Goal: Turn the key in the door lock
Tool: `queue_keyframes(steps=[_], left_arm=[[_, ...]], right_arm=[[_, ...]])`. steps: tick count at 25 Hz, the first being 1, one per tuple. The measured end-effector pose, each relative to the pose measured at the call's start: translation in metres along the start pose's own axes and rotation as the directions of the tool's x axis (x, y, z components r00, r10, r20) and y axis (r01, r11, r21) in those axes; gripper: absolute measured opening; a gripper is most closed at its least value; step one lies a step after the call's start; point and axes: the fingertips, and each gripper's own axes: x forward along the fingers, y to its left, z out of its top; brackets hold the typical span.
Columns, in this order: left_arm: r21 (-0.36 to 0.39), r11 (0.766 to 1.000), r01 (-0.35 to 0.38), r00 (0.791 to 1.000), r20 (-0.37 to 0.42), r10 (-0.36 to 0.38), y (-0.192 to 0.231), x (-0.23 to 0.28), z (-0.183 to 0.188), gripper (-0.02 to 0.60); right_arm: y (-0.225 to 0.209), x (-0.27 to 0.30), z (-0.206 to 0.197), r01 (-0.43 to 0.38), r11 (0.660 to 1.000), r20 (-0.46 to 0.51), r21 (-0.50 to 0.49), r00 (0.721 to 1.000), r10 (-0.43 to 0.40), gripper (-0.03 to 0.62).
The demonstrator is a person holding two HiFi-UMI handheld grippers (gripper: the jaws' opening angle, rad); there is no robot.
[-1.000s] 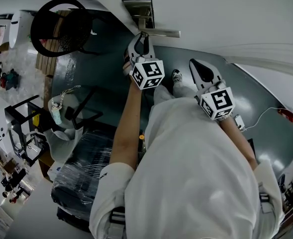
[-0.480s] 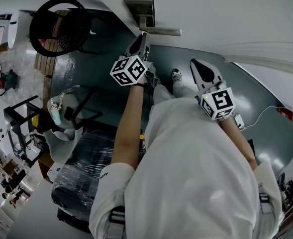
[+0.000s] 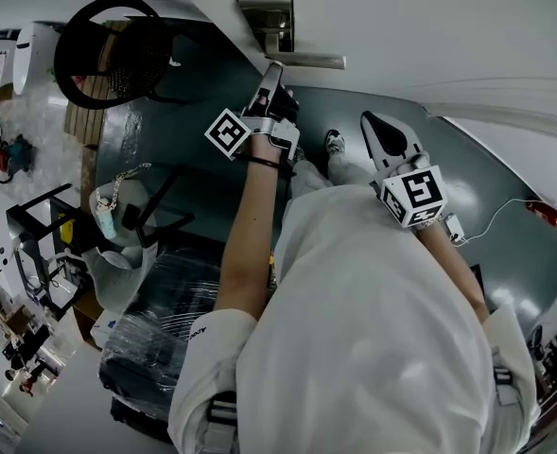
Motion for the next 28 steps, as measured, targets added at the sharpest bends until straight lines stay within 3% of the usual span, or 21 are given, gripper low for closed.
queue_keyframes(steps=[3,7,9,11,14,18,20,21,22,23,25,28], left_arm=[[-0.236,0.965,0.113,0.991,0.095,-0.092,0.005,-0.005,-0.001,0.025],[-0.336,0.929,0.153,0.984,0.137,-0.112,0.008,-0.006,-0.002,0.025],[-0.293,0.948,0.124,0.989,0.113,-0.094,0.008,-0.005,-0.002,0.025],[-0.204,0.976,0.077,0.996,0.068,-0.064,0.006,-0.005,-0.002,0.025],[-0.095,0.995,0.03,1.0,-0.003,-0.031,0.0,-0.004,-0.003,0.026],[0.034,0.999,-0.003,0.998,-0.063,0.005,-0.005,-0.009,-0.01,0.048],[0.209,0.974,-0.085,0.988,-0.111,0.11,0.003,-0.016,-0.014,0.069],[0.325,0.936,-0.134,0.975,-0.128,0.183,0.01,-0.021,-0.015,0.075],[0.449,0.877,-0.174,0.957,-0.133,0.258,0.017,-0.026,-0.016,0.08],[0.571,0.797,-0.199,0.937,-0.128,0.326,0.02,-0.031,-0.016,0.083],[0.764,0.614,-0.197,0.9,-0.107,0.422,0.019,-0.036,-0.016,0.083],[0.918,0.374,-0.136,0.862,-0.076,0.501,0.012,-0.034,-0.018,0.083]], right_arm=[[0.002,-0.001,-0.002,0.003,1.0,0.002,-0.001,1.0,-0.003,-0.003],[0.0,-0.001,-0.001,0.007,1.0,0.004,0.002,1.0,-0.007,-0.005],[0.0,-0.001,-0.001,0.007,1.0,0.005,0.002,1.0,-0.007,-0.004],[0.001,0.0,0.001,0.005,1.0,0.006,0.0,1.0,-0.005,-0.004],[0.002,0.002,0.002,0.0,1.0,0.006,0.0,1.0,0.0,-0.005],[0.006,0.003,0.003,-0.014,1.0,0.007,-0.005,1.0,0.014,-0.004],[0.009,0.003,0.003,-0.022,1.0,0.006,-0.009,1.0,0.022,-0.004],[0.01,0.004,0.003,-0.025,1.0,0.005,-0.01,1.0,0.025,-0.004],[0.011,0.004,0.002,-0.029,1.0,0.004,-0.01,1.0,0.029,-0.003],[0.012,0.005,0.002,-0.032,0.999,0.003,-0.01,0.999,0.032,-0.003],[0.013,0.005,0.001,-0.039,0.999,0.0,-0.009,0.999,0.039,-0.004],[0.015,0.007,0.001,-0.051,0.999,-0.002,-0.013,0.999,0.051,-0.005]])
